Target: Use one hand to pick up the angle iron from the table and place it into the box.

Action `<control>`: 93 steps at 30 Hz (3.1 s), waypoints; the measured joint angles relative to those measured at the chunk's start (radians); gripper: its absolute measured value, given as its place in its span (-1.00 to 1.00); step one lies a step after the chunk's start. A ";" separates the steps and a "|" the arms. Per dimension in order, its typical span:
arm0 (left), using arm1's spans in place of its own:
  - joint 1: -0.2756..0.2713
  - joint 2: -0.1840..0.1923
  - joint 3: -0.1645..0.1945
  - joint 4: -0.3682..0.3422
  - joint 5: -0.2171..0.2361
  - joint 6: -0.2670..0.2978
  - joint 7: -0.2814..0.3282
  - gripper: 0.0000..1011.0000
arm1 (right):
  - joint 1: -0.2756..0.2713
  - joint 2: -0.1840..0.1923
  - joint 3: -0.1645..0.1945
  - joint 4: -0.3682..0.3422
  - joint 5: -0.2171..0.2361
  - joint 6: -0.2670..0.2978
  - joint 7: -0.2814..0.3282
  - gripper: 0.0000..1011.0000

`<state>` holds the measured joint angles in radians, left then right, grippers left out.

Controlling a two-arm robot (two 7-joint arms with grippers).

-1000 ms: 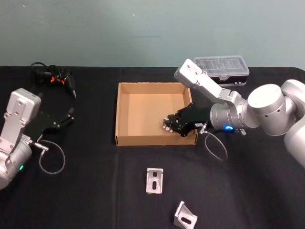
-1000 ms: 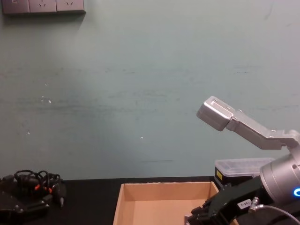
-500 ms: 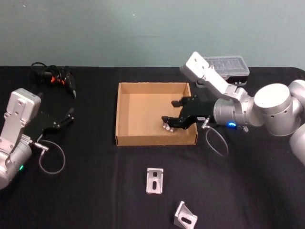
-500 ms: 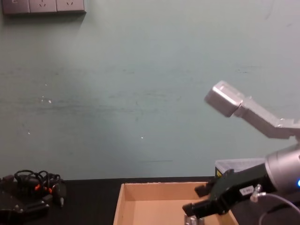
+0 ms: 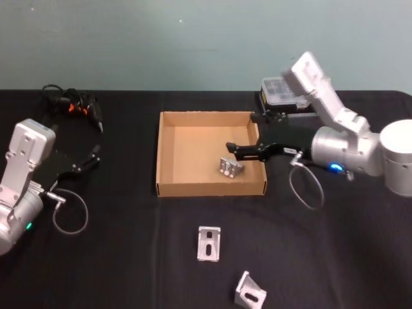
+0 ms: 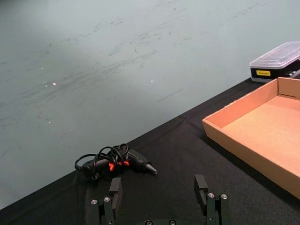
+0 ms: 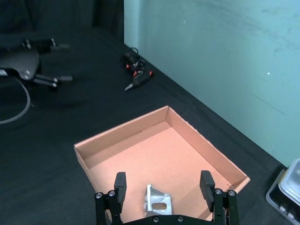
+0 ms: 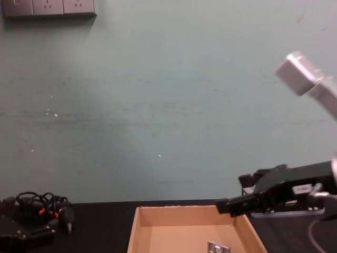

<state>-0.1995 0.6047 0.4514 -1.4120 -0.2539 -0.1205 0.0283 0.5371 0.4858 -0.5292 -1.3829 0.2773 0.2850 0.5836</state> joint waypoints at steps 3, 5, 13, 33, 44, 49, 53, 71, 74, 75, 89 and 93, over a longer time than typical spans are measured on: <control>0.000 0.000 0.000 0.000 0.000 0.000 0.000 1.00 | -0.055 0.031 0.037 -0.076 0.041 0.010 -0.011 0.98; 0.000 0.000 0.000 0.000 0.000 0.000 0.000 1.00 | -0.084 0.048 0.054 -0.113 0.062 0.016 -0.018 0.98; 0.000 0.000 0.000 0.000 0.000 0.000 0.000 1.00 | -0.241 0.137 0.112 -0.307 0.174 0.067 -0.038 0.98; 0.000 0.000 0.000 0.000 0.000 0.000 0.000 1.00 | -0.464 0.324 0.109 -0.534 0.338 0.197 0.000 0.98; 0.000 0.000 0.000 0.000 0.000 0.000 0.000 1.00 | -0.448 0.344 0.022 -0.506 0.309 0.194 0.004 0.98; 0.000 0.000 0.000 0.000 0.000 0.000 0.000 1.00 | -0.430 0.347 -0.010 -0.492 0.286 0.191 -0.006 0.98; 0.000 0.000 0.000 0.000 0.000 0.000 0.000 1.00 | -0.414 0.346 -0.034 -0.483 0.273 0.187 -0.009 0.98; 0.000 0.000 0.000 0.000 0.000 0.000 0.000 1.00 | -0.368 0.333 -0.097 -0.458 0.254 0.183 -0.004 0.98; 0.000 0.000 0.000 0.000 0.000 0.000 0.000 1.00 | -0.358 0.328 -0.107 -0.452 0.247 0.184 -0.001 0.98; 0.000 0.000 0.000 0.000 0.000 0.000 0.000 1.00 | -0.354 0.327 -0.112 -0.450 0.243 0.185 0.000 0.98; 0.000 0.000 0.000 0.000 0.000 0.000 0.000 1.00 | -0.336 0.323 -0.138 -0.439 0.211 0.190 0.009 0.97; 0.000 0.000 0.000 0.000 0.000 0.000 0.000 1.00 | -0.333 0.321 -0.140 -0.437 0.203 0.191 0.009 0.82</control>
<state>-0.1995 0.6047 0.4514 -1.4120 -0.2539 -0.1205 0.0283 0.2038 0.8068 -0.6692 -1.8196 0.4803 0.4759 0.5923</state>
